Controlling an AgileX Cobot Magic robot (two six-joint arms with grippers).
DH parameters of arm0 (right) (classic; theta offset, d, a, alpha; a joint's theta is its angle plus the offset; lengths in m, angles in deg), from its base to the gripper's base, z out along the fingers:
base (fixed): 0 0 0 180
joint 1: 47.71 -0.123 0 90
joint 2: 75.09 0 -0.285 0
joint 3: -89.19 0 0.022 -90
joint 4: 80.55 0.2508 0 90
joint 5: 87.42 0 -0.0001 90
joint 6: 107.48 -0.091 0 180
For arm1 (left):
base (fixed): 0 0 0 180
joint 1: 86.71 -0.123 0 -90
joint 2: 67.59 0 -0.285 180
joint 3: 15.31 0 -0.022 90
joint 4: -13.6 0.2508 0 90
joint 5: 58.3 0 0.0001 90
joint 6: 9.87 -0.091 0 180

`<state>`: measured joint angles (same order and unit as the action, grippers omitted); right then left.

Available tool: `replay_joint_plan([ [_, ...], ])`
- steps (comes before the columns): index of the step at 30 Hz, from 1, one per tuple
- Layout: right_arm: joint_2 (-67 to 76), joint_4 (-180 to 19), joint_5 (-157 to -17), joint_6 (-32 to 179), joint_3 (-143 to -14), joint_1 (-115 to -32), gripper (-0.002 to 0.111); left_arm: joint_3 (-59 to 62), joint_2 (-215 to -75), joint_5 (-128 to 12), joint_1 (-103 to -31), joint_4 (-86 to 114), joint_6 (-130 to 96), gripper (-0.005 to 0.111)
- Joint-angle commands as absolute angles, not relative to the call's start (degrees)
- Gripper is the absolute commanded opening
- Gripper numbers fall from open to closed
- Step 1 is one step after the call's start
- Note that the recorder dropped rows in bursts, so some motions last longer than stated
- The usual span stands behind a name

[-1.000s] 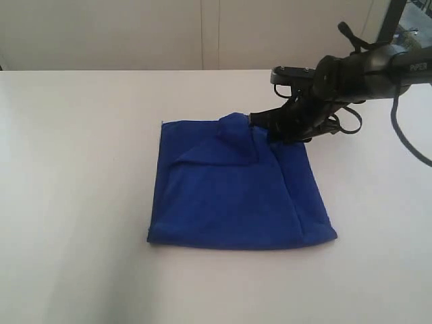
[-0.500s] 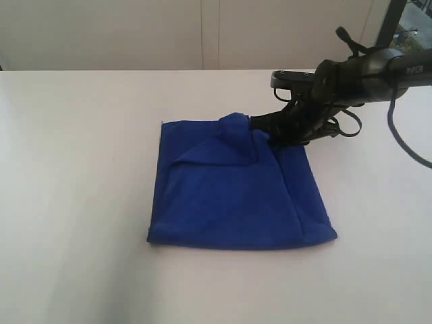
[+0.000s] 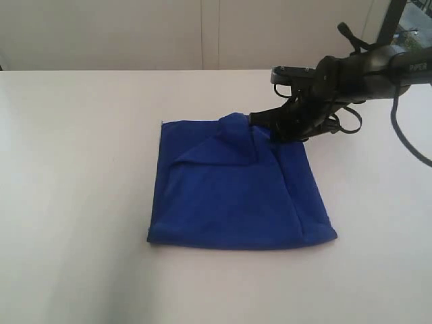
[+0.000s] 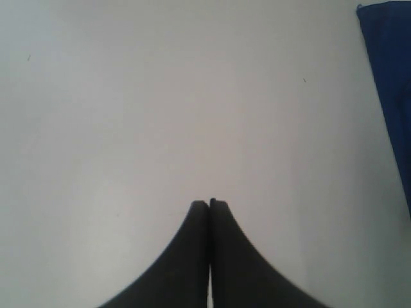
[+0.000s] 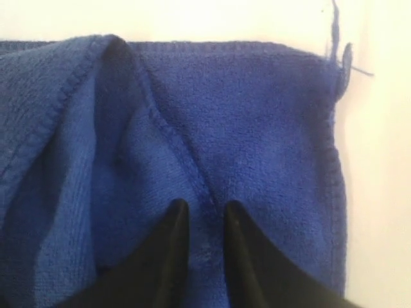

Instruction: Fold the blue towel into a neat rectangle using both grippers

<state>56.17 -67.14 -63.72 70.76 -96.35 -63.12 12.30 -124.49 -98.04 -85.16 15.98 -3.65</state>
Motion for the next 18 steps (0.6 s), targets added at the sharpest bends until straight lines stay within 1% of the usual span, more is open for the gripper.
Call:
replay_joint_plan([
  [1,55.74,-67.31,-63.57,70.76,-96.31,-63.08,0.020,12.17,-123.99,-98.35,-84.92,15.62,-3.76,0.000],
  [16,57.09,-67.31,-63.72,70.76,-96.31,-63.08,0.019,12.17,-123.99,-98.35,-84.92,15.62,-3.76,0.000],
  [18,57.09,-67.31,-63.72,70.76,-96.31,-63.08,0.018,12.17,-123.99,-98.35,-84.92,15.62,-3.76,0.000],
])
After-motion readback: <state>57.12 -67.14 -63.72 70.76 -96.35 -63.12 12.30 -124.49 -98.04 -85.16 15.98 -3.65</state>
